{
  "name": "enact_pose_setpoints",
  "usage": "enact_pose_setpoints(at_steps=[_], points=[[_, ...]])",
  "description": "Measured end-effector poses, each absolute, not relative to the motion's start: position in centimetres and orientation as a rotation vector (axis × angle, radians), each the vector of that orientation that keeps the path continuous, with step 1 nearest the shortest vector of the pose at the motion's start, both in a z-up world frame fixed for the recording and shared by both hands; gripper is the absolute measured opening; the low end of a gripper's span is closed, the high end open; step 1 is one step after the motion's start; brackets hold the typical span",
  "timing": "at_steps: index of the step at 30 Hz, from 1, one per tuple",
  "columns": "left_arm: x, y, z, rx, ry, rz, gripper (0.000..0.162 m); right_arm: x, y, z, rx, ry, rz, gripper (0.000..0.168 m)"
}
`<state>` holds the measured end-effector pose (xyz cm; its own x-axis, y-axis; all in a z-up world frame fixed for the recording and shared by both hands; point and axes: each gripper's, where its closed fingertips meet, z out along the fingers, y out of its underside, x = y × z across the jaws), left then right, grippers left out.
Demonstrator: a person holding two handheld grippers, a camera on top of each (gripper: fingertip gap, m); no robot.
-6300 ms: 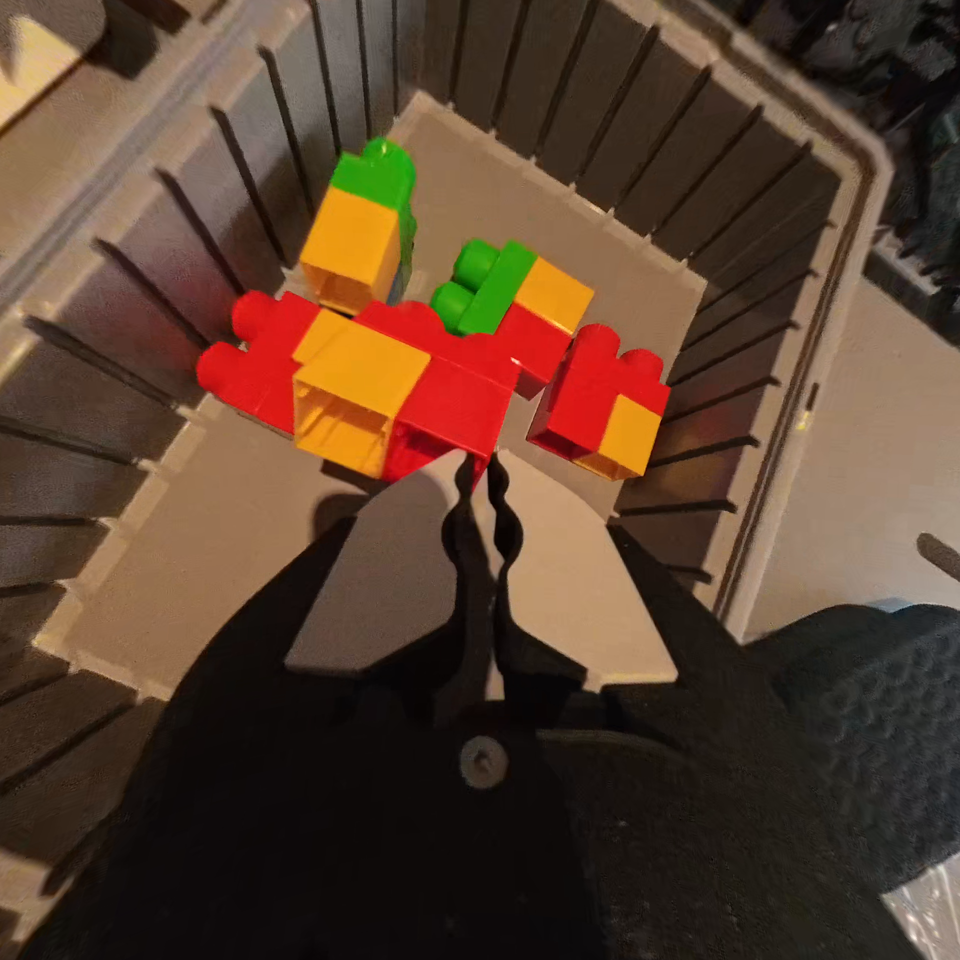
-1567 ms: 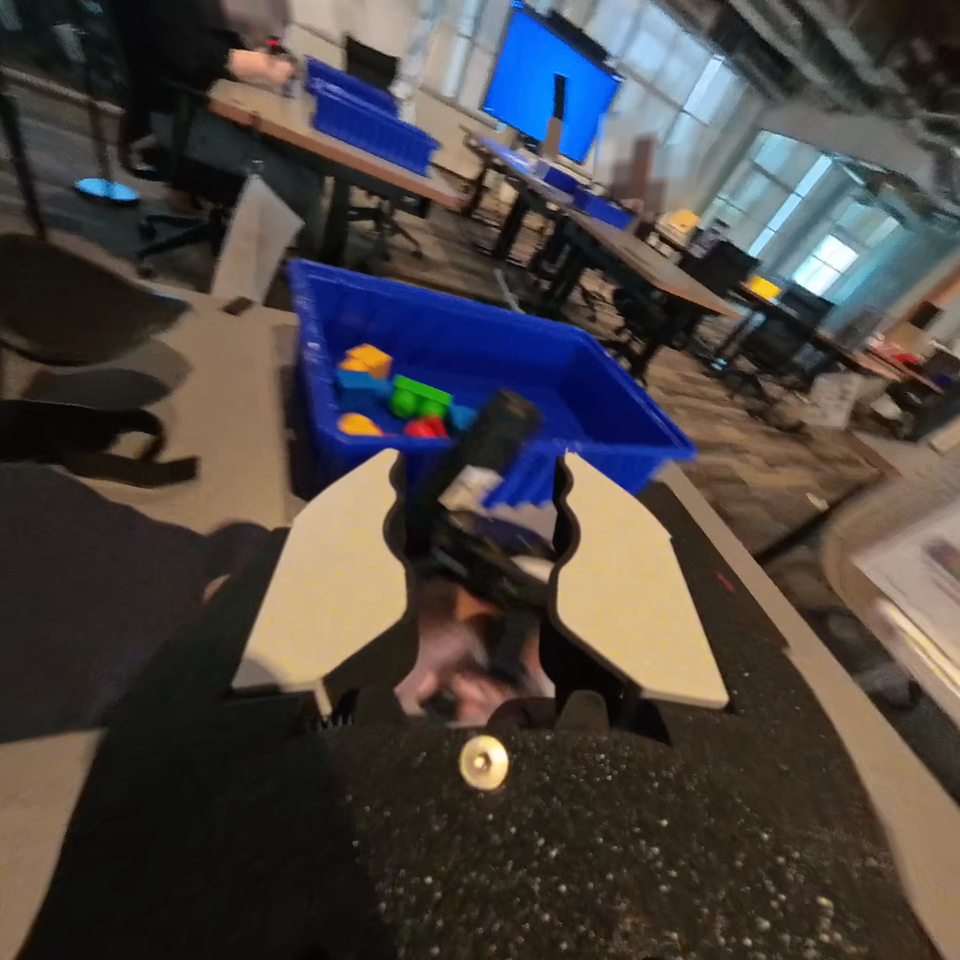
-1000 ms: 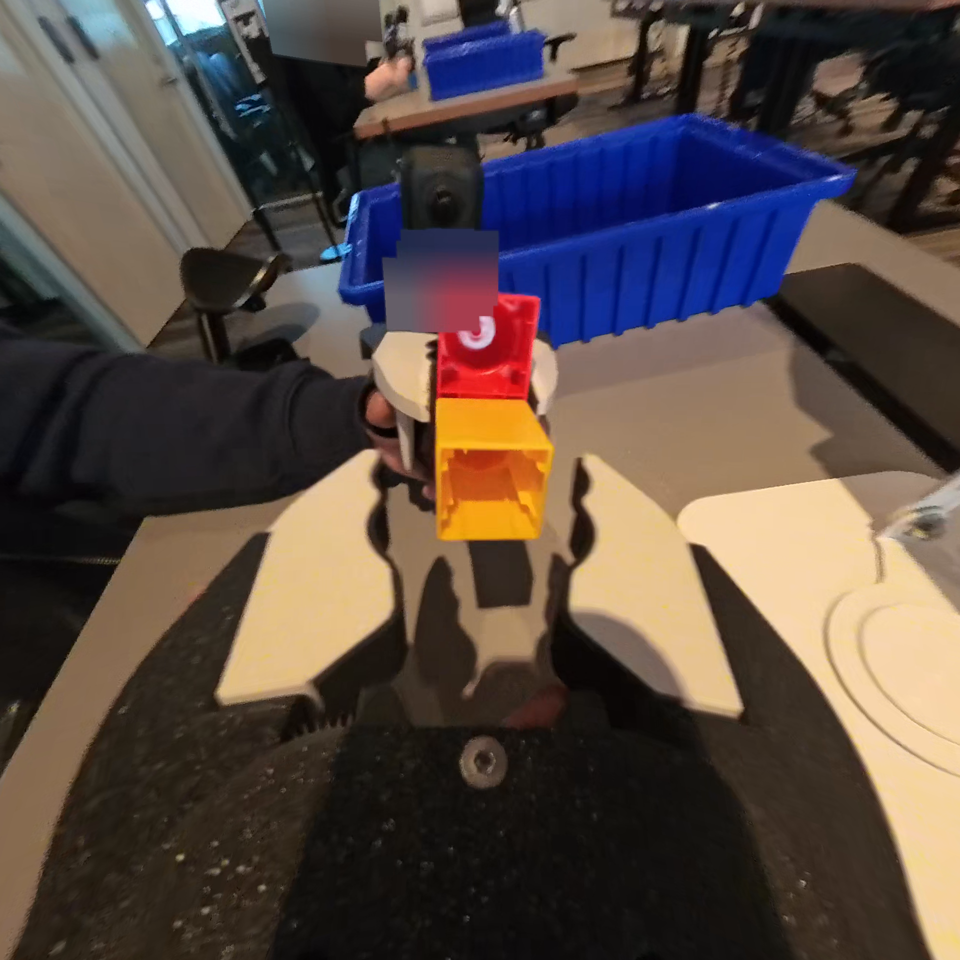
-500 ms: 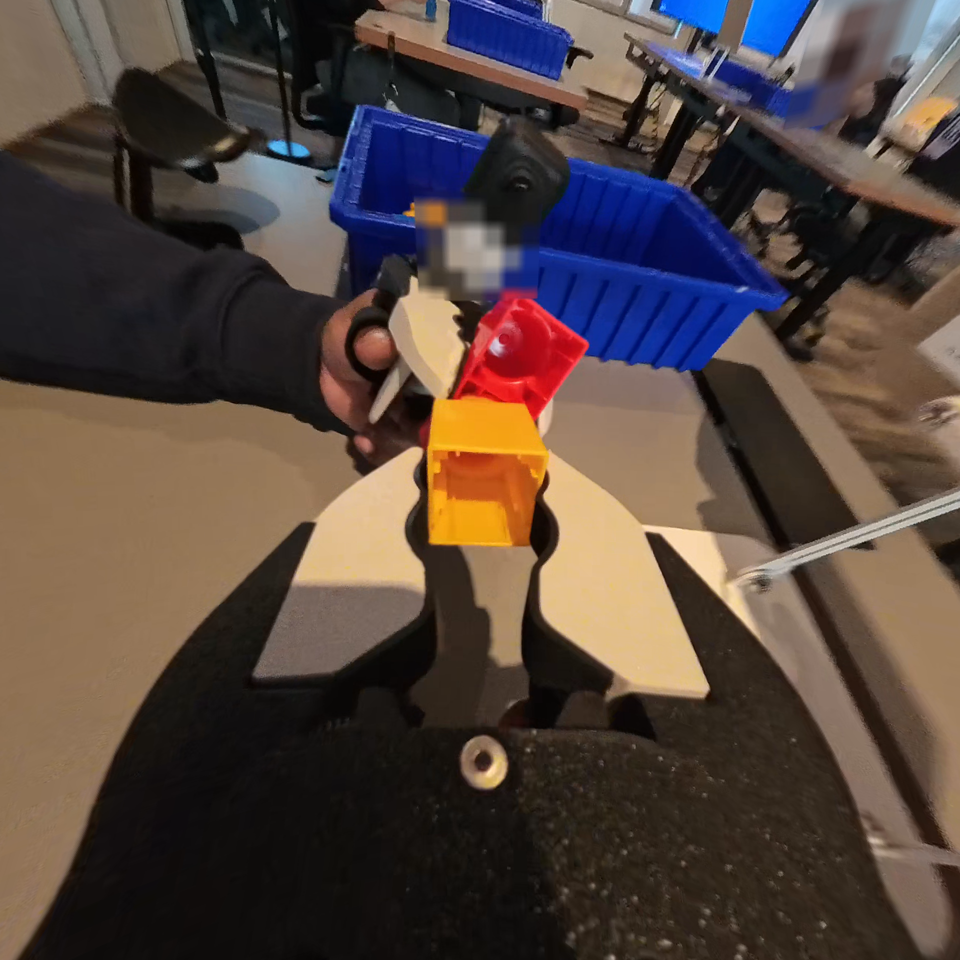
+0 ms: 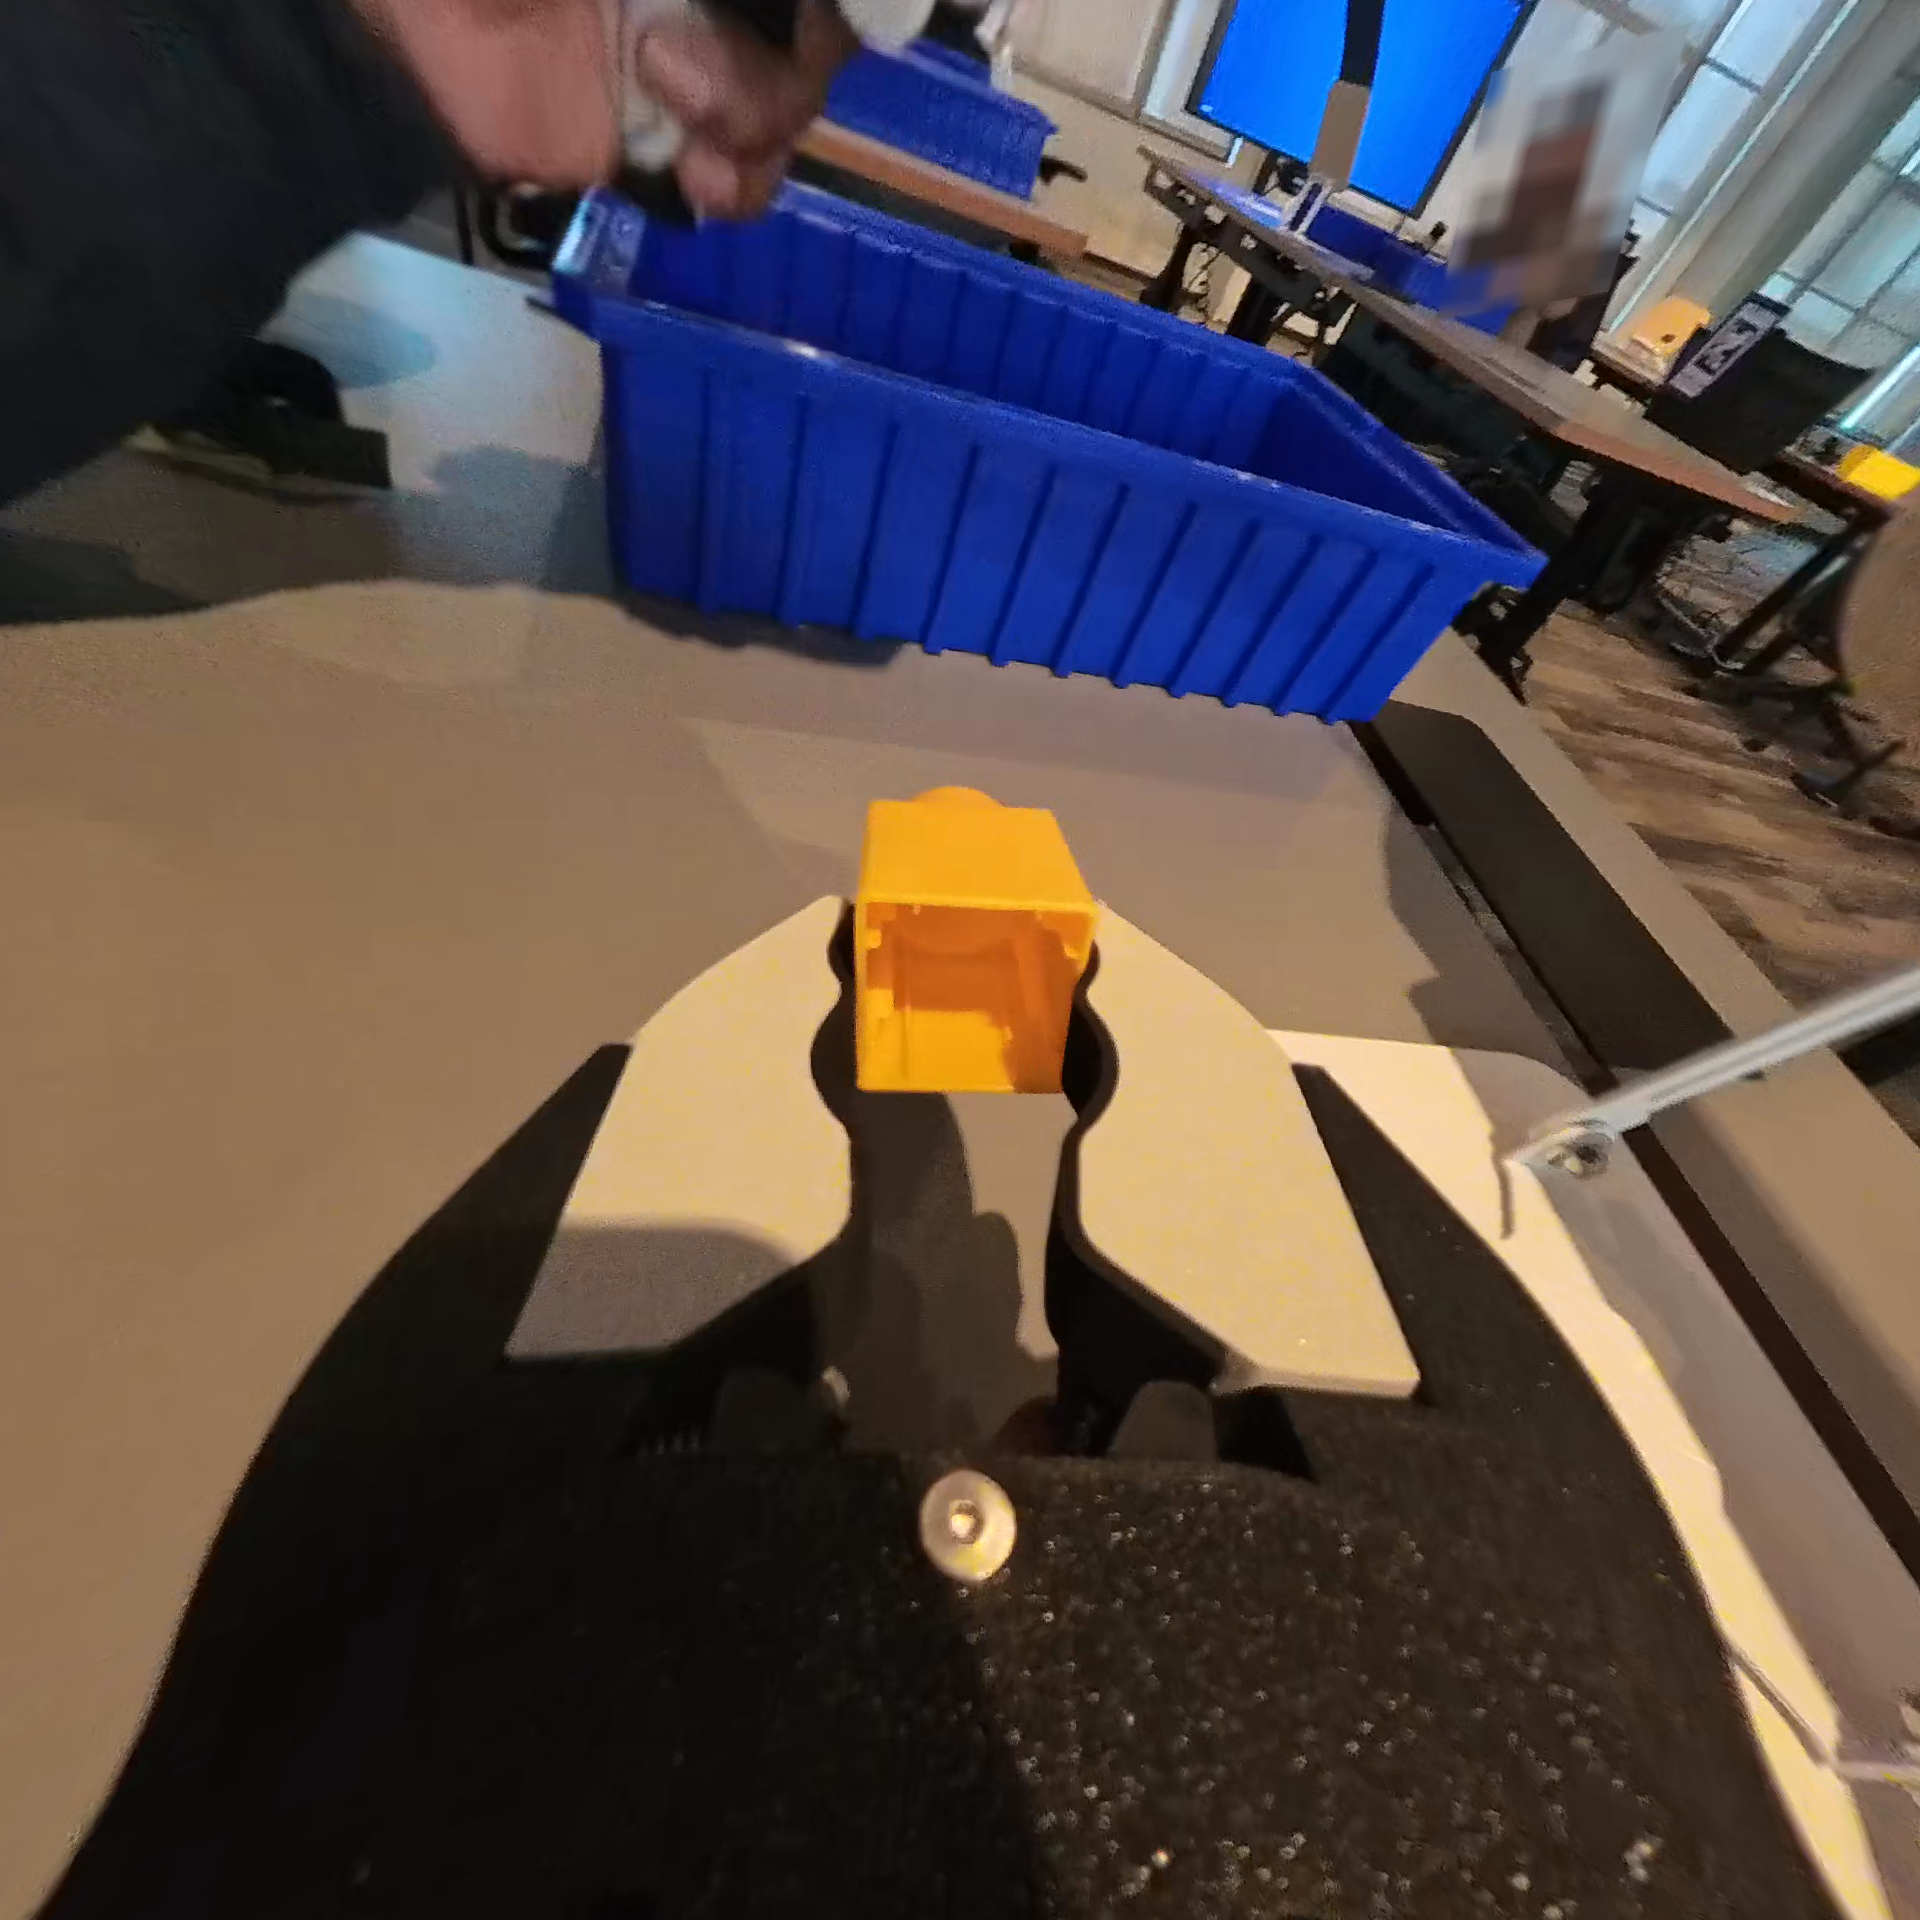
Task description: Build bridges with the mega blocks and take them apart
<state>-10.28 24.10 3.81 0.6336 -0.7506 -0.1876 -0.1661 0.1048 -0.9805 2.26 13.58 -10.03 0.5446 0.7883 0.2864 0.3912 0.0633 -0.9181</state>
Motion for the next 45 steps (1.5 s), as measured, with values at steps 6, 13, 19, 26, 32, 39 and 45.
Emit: enact_pose_setpoints(at_steps=[6,13,19,26,32,39,45], points=[[-22.2,29.3,-4.5,-2.002,0.814,-0.095,0.035,0.9,13.1,-10.8,-1.549,-1.093,0.406,0.036],[-24.8,30.4,-10.8,-2.286,0.977,0.140,0.037,0.1,12.9,-10.2,-1.540,-1.083,0.439,0.036],[-25.2,31.3,-10.1,-2.239,0.888,0.069,0.060,-2.9,12.9,-8.6,-1.529,-1.050,0.517,0.036],[-27.9,33.0,-2.9,-1.883,0.521,-0.002,0.077,-11.0,15.0,-4.4,-1.458,-1.053,0.625,0.036],[-29.7,31.6,3.4,-1.480,0.238,-0.164,0.065,-21.0,20.4,-5.0,-1.660,-1.329,0.581,0.037],[-30.4,31.3,4.1,-1.426,0.172,-0.210,0.064,-25.2,25.4,-8.1,-1.989,-1.325,0.559,0.041],[-28.8,31.1,3.7,-1.423,0.273,-0.179,0.065,-24.6,26.2,-7.9,-1.942,-1.208,0.514,0.057]])
